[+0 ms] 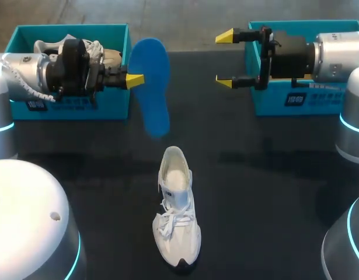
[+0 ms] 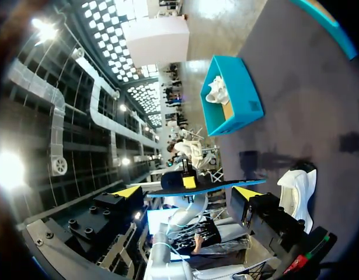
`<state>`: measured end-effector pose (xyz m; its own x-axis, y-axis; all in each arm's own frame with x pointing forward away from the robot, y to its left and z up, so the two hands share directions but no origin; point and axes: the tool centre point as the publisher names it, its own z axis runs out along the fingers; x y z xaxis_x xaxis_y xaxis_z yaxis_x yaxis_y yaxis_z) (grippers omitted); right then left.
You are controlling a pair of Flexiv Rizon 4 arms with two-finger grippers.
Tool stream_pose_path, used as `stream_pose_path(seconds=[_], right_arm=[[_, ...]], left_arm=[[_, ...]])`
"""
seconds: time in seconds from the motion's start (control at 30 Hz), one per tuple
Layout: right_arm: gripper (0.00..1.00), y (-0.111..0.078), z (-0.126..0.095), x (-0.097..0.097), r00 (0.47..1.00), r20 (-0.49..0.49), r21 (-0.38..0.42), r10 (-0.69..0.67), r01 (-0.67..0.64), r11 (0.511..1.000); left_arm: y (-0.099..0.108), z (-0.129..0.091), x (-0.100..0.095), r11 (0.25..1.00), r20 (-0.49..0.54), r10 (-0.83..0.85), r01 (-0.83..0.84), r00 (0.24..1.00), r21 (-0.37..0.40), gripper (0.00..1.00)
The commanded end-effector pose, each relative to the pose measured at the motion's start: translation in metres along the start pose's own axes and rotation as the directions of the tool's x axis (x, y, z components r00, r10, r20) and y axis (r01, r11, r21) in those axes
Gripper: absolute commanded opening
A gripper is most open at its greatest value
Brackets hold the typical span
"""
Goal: Take the shoe out of the shoebox, open the shoe tongue, remove and reinsert the insole, then place the shoe into the shoebox
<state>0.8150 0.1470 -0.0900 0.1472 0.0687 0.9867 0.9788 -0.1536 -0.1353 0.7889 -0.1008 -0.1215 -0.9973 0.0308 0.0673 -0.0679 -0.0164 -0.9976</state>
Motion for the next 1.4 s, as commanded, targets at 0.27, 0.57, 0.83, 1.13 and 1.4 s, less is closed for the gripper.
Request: stream_pose_path(seconds=[0.27, 0.57, 0.83, 1.13, 1.4], right_arm=[[1.0, 0.0, 0.0, 0.0, 1.0, 0.004, 0.0, 0.0, 0.0, 1.0], [1.0, 0.0, 0.0, 0.0, 1.0, 0.004, 0.0, 0.0, 0.0, 1.0], [1.0, 0.0, 0.0, 0.0, 1.0, 0.004, 0.0, 0.0, 0.0, 1.0], [1.0, 0.0, 0.0, 0.0, 1.0, 0.004, 0.0, 0.0, 0.0, 1.0], [1.0, 0.0, 0.0, 0.0, 1.0, 0.004, 0.0, 0.0, 0.0, 1.0]], left_arm=[[-0.008, 0.002, 0.003, 0.764, -0.064, -0.642, 0.645, 0.764, 0.03, 0.0], [-0.005, 0.002, -0.002, 0.637, -0.105, -0.765, 0.771, 0.635, 0.016, 0.0], [-0.005, 0.003, -0.004, 0.481, -0.155, -0.866, 0.877, 0.476, 0.004, 0.0], [0.002, 0.003, -0.007, 0.4, -0.128, -0.908, 0.916, 0.398, 0.011, 0.0], [0.005, 0.004, -0.006, 0.308, -0.112, -0.945, 0.951, 0.308, 0.015, 0.0]])
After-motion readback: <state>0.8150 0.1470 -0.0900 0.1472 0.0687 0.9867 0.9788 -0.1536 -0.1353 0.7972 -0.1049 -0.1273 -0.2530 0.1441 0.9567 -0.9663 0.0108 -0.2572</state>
